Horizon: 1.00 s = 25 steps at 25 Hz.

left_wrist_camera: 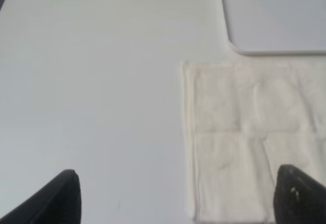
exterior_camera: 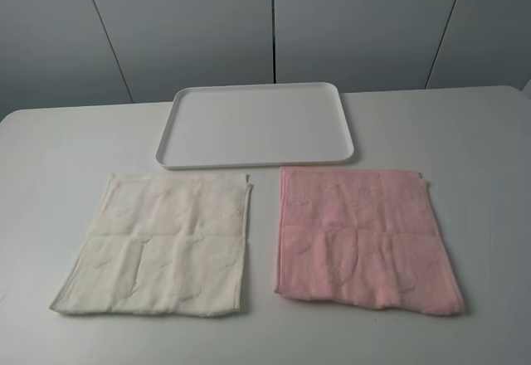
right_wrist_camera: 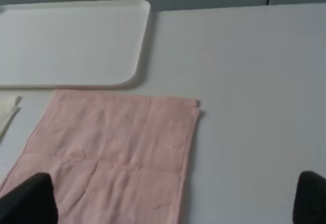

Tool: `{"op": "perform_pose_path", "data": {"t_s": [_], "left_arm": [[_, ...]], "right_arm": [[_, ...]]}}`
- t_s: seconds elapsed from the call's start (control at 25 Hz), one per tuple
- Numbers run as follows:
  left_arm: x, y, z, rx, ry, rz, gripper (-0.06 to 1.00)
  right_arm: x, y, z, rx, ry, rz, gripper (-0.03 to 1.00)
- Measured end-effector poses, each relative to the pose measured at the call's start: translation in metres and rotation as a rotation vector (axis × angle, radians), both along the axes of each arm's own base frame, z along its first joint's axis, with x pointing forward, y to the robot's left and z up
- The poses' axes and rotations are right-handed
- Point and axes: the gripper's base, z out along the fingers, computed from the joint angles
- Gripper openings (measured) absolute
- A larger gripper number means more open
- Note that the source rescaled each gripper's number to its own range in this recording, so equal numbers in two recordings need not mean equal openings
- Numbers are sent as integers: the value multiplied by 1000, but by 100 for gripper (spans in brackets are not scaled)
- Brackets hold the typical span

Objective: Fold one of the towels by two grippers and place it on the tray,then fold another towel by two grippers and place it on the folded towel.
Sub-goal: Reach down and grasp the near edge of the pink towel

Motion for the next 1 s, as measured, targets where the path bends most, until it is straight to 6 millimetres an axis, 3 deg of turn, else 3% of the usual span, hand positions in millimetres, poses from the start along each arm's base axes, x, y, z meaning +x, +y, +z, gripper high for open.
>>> {"op": "perform_pose_path", "data": {"t_s": [0.24,0.44,0.72,1.0], "left_arm": [[31,-2,3,26,149,-64,97],[64,-7,22,26,145,-148,97],[132,-20,36,-10,153,-339,97],[201,-42,33,-49,130,-570,97]], "right_arm": [[33,3,4,19,140,18,100],[66,8,18,28,153,61,100],[112,14,33,-22,205,165,100],[161,22,25,-52,340,274,100]]}}
